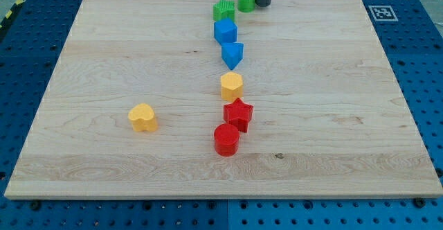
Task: Slide the green circle closer to the green star
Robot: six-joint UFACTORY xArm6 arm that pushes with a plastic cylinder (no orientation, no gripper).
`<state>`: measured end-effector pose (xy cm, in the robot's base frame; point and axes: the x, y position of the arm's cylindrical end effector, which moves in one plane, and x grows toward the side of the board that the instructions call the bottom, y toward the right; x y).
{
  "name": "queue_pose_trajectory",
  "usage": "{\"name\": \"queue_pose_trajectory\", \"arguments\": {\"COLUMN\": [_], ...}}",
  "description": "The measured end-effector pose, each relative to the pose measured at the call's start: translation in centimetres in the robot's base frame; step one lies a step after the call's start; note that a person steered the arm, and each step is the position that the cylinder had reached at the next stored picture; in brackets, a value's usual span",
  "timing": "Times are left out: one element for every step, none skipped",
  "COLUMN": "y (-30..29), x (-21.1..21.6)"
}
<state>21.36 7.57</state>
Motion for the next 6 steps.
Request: {"name": "queue_pose_trajectory", "arguments": {"y": [-1.7, -1.9, -2.1, -2.9, -3.9, -4.4], "x": [-1.1, -1.2, -1.2, -1.2, -1.2, -1.2]}}
